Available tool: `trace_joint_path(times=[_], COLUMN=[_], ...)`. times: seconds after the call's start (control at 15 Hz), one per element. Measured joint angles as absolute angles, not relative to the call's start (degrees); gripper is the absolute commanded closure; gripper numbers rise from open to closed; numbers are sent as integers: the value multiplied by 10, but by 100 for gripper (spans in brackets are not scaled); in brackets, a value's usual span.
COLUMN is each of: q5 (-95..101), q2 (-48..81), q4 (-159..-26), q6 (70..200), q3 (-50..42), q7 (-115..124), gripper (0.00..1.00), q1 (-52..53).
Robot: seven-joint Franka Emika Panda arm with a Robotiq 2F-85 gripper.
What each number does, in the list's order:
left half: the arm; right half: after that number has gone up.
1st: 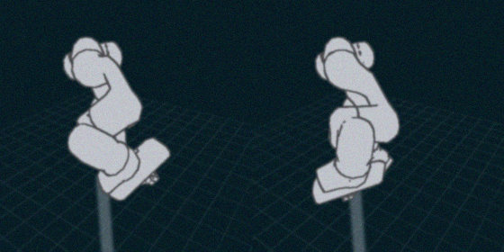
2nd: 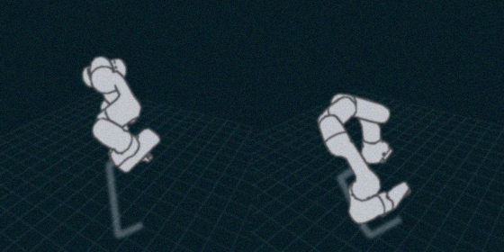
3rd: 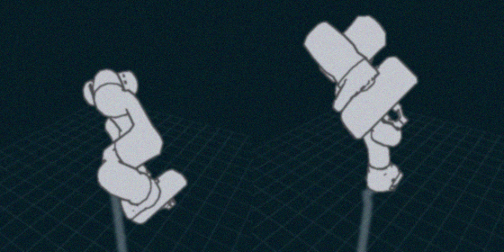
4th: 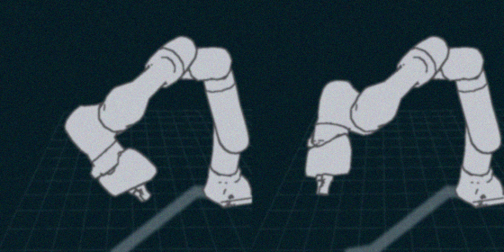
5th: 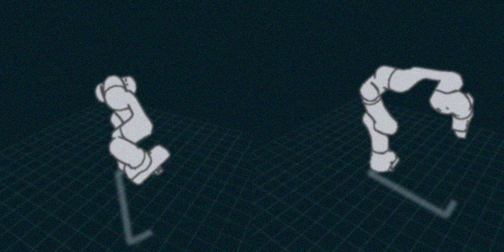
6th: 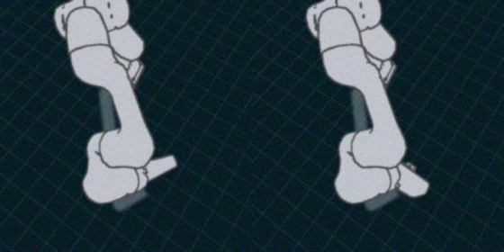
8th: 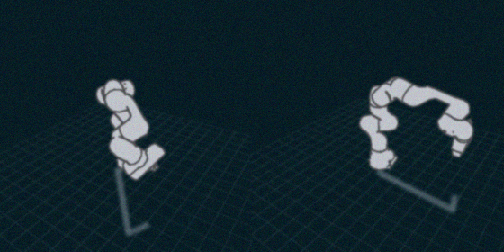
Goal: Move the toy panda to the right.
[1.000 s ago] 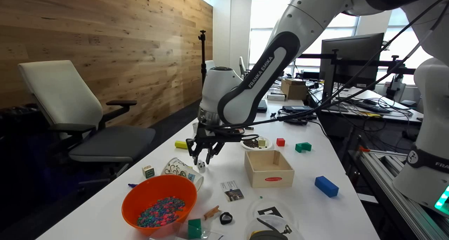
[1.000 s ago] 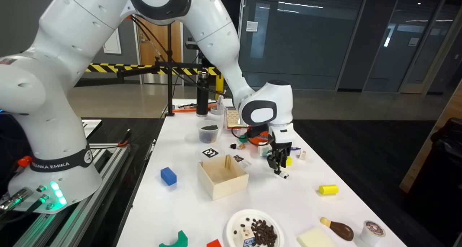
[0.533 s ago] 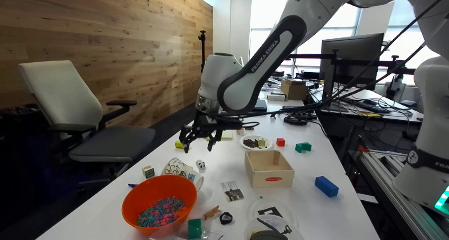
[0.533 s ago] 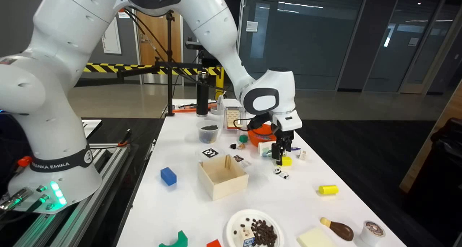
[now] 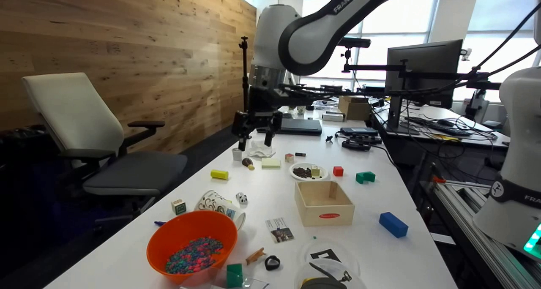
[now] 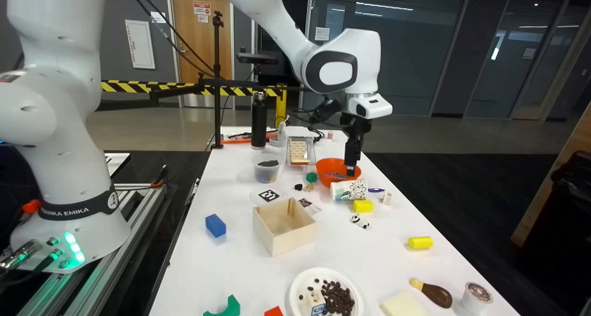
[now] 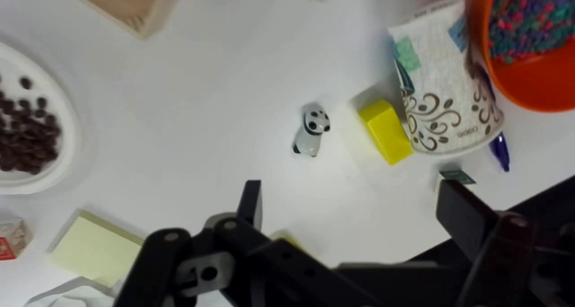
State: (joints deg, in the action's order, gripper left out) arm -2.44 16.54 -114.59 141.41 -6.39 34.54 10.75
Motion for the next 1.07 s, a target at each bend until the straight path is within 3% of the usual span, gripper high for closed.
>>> trace_joint_path(times=[0.47, 1.07], q5=[133, 105], q2=[2, -83], q4=[-1159, -1222], q6=[1109, 1195], q3=[-40, -16], q7=[328, 177], gripper=[0, 0], q1=[104, 59])
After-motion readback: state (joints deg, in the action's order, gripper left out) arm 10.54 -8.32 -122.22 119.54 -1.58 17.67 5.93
